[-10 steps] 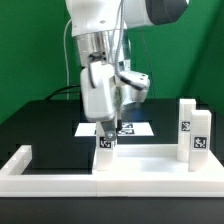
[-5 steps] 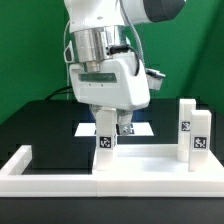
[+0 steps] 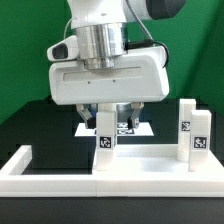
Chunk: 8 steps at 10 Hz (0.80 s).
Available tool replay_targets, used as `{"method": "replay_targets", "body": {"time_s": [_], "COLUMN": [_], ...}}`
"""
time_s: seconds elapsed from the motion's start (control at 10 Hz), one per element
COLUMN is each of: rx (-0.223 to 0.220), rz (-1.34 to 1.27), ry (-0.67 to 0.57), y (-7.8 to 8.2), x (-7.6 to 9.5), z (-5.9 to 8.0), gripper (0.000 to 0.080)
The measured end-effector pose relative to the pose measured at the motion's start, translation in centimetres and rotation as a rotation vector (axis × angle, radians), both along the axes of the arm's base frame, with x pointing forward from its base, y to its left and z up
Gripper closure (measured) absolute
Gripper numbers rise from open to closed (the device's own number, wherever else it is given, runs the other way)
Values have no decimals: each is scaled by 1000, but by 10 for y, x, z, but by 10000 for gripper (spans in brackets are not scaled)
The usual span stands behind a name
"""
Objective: Assemble desk
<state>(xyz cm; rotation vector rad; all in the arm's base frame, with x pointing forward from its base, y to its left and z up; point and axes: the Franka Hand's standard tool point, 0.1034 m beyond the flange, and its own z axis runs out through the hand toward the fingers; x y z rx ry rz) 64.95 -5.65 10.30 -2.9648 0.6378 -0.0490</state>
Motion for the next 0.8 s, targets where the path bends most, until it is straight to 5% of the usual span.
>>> {"method": "replay_targets", "body": {"time_s": [0.1,0.4,0.8], "rx": [1,-1,13], "rz": [-18,-123,-496], "ry": [2,17,69], "y": [0,-5,-6], "x": [0,-2,-1], "z": [0,-2,-4], "gripper": [150,504,505]}}
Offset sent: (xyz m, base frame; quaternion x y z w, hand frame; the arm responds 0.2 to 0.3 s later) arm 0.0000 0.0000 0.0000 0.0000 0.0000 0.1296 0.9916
